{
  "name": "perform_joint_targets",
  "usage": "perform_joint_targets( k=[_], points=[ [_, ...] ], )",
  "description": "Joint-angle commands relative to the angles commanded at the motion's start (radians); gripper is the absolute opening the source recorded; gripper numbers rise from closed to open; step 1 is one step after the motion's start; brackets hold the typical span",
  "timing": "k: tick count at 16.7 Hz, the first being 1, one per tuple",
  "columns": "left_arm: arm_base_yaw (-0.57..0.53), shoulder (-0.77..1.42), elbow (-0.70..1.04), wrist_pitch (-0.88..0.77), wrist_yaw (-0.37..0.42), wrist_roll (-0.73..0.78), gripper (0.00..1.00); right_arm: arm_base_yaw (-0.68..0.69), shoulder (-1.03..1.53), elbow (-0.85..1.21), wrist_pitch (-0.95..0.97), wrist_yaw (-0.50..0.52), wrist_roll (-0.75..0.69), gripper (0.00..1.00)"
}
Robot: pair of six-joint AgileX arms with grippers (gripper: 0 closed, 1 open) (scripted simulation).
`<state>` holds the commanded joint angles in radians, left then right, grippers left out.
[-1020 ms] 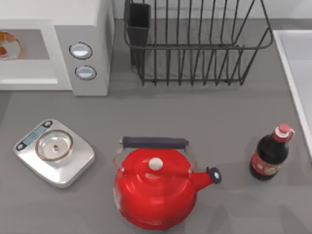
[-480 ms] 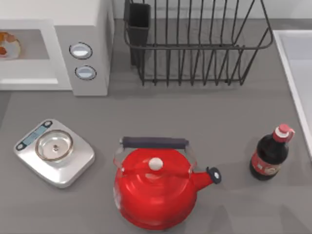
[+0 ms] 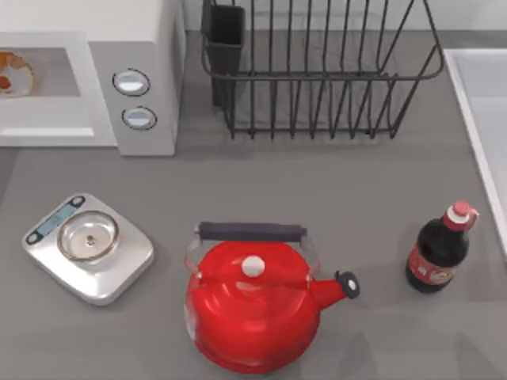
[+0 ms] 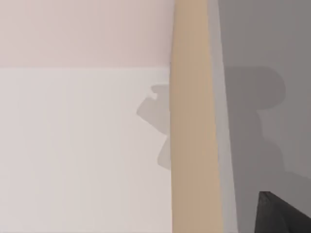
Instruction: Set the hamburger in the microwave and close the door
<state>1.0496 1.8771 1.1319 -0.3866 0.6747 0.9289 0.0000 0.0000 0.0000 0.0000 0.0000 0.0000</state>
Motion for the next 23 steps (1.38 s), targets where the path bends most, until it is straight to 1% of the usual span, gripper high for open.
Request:
perform_joint_targets(
  k=[3, 10, 17, 19, 23],
  points=[
    [-0.030, -0.058, -0.066, 0.035, -0.018, -0.037, 0.00, 0.000, 0.000, 0.000, 0.000, 0.000, 0.000, 1.00],
    [-0.157, -0.286, -0.356, 0.172, -0.075, -0.172, 0.00, 0.000, 0.000, 0.000, 0.000, 0.000, 0.000, 1.00],
    [-0.180, -0.320, -0.397, 0.189, -0.089, -0.201, 0.00, 0.000, 0.000, 0.000, 0.000, 0.000, 0.000, 1.00],
    [-0.233, -0.373, -0.446, 0.206, -0.118, -0.249, 0.00, 0.000, 0.000, 0.000, 0.000, 0.000, 0.000, 1.00],
    [-0.378, -0.523, -0.581, 0.254, -0.204, -0.387, 0.00, 0.000, 0.000, 0.000, 0.000, 0.000, 0.000, 1.00]
  ],
)
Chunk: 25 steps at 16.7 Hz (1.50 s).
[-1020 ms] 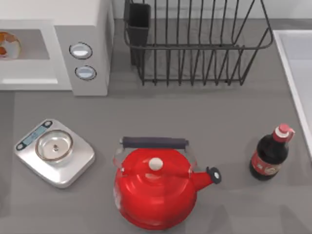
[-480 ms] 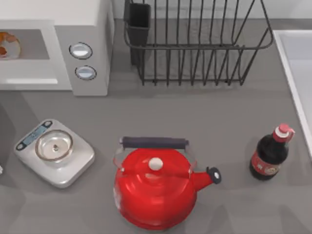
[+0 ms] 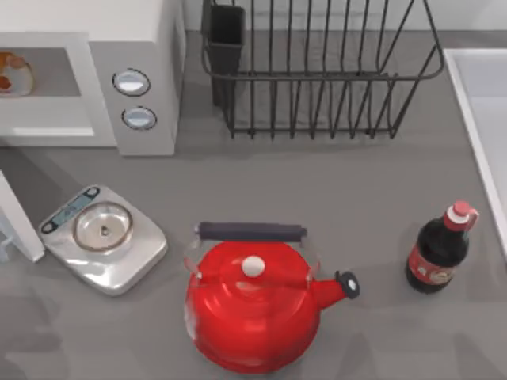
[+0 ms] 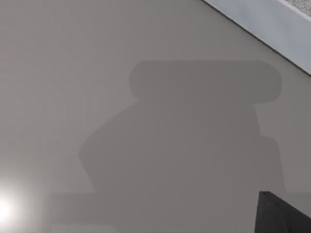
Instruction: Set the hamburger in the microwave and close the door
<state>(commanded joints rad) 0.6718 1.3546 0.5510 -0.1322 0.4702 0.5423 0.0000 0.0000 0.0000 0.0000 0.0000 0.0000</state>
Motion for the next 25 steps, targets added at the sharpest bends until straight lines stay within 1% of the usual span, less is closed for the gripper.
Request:
perform_joint_targets(
  k=[3, 8, 10, 13, 17, 19, 21, 25],
  points=[
    [-0.083, -0.087, -0.075, 0.031, -0.048, -0.080, 0.00, 0.000, 0.000, 0.000, 0.000, 0.000, 0.000, 1.00],
    [-0.090, -0.093, -0.081, 0.034, -0.052, -0.090, 0.00, 0.000, 0.000, 0.000, 0.000, 0.000, 0.000, 1.00],
    [-0.124, -0.108, -0.092, 0.034, -0.081, -0.121, 0.00, 0.000, 0.000, 0.000, 0.000, 0.000, 0.000, 1.00],
    [-0.243, -0.150, -0.125, 0.036, -0.164, -0.218, 0.00, 0.000, 0.000, 0.000, 0.000, 0.000, 0.000, 1.00],
    [-0.474, -0.231, -0.178, 0.042, -0.302, -0.374, 0.00, 0.000, 0.000, 0.000, 0.000, 0.000, 0.000, 1.00],
    [-0.555, -0.273, -0.198, 0.049, -0.360, -0.441, 0.00, 0.000, 0.000, 0.000, 0.000, 0.000, 0.000, 1.00],
    [-0.594, -0.296, -0.208, 0.055, -0.393, -0.476, 0.00, 0.000, 0.000, 0.000, 0.000, 0.000, 0.000, 1.00],
    [-0.595, -0.294, -0.205, 0.054, -0.392, -0.479, 0.00, 0.000, 0.000, 0.000, 0.000, 0.000, 0.000, 1.00]
  ],
)
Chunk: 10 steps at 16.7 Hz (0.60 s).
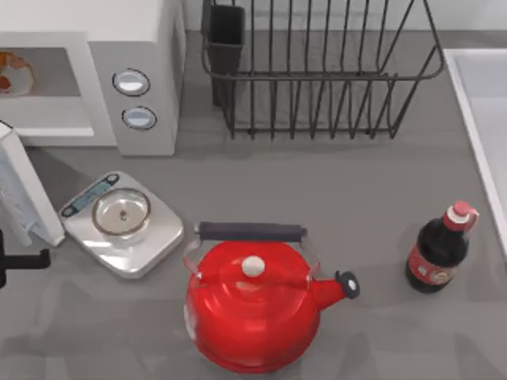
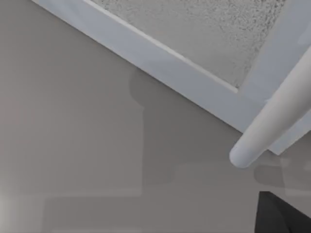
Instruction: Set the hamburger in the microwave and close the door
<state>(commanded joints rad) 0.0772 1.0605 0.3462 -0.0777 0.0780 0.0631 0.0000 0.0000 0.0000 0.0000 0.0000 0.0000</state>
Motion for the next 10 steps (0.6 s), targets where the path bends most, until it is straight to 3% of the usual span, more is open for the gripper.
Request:
perform_joint_targets(
  k=[4, 10],
  points=[
    [-0.002, 0.074, 0.062, 0.038, -0.005, -0.006, 0.00, 0.000, 0.000, 0.000, 0.000, 0.000, 0.000, 1.00],
    [-0.028, 0.412, 0.244, 0.162, -0.018, -0.017, 0.00, 0.000, 0.000, 0.000, 0.000, 0.000, 0.000, 1.00]
  ],
)
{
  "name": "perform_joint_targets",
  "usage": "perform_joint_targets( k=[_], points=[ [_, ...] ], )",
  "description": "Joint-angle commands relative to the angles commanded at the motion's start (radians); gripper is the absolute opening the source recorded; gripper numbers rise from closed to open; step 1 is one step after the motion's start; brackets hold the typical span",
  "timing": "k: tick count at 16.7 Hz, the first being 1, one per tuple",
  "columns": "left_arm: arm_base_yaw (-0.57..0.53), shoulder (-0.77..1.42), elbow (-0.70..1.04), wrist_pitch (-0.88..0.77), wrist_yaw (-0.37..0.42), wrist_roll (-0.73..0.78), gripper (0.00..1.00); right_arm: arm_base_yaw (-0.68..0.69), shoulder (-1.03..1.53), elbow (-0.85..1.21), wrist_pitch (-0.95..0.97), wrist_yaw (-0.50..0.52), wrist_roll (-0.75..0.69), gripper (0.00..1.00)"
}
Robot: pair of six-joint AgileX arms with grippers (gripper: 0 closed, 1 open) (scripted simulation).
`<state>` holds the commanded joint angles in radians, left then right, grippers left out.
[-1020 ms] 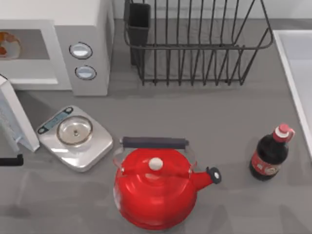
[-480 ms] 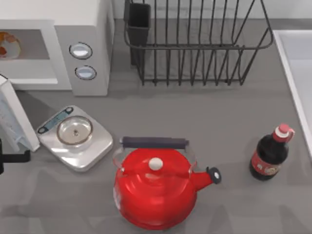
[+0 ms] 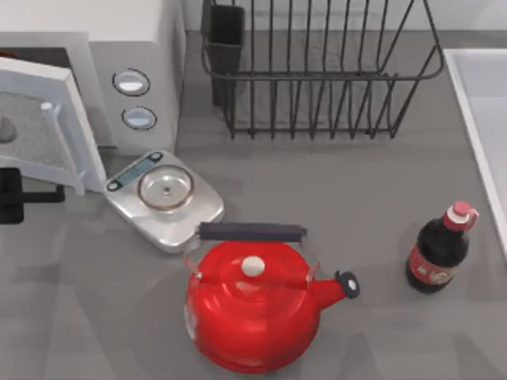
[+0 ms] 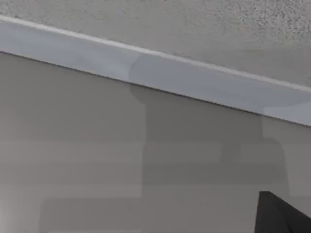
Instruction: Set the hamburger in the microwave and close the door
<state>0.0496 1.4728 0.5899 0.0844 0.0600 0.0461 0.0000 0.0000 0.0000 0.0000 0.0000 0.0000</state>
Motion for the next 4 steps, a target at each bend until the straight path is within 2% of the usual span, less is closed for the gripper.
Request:
perform_joint_targets(
  k=[4],
  points=[
    [-0.013, 0.095, 0.057, 0.046, -0.006, -0.005, 0.00, 0.000, 0.000, 0.000, 0.000, 0.000, 0.000, 1.00]
  ],
)
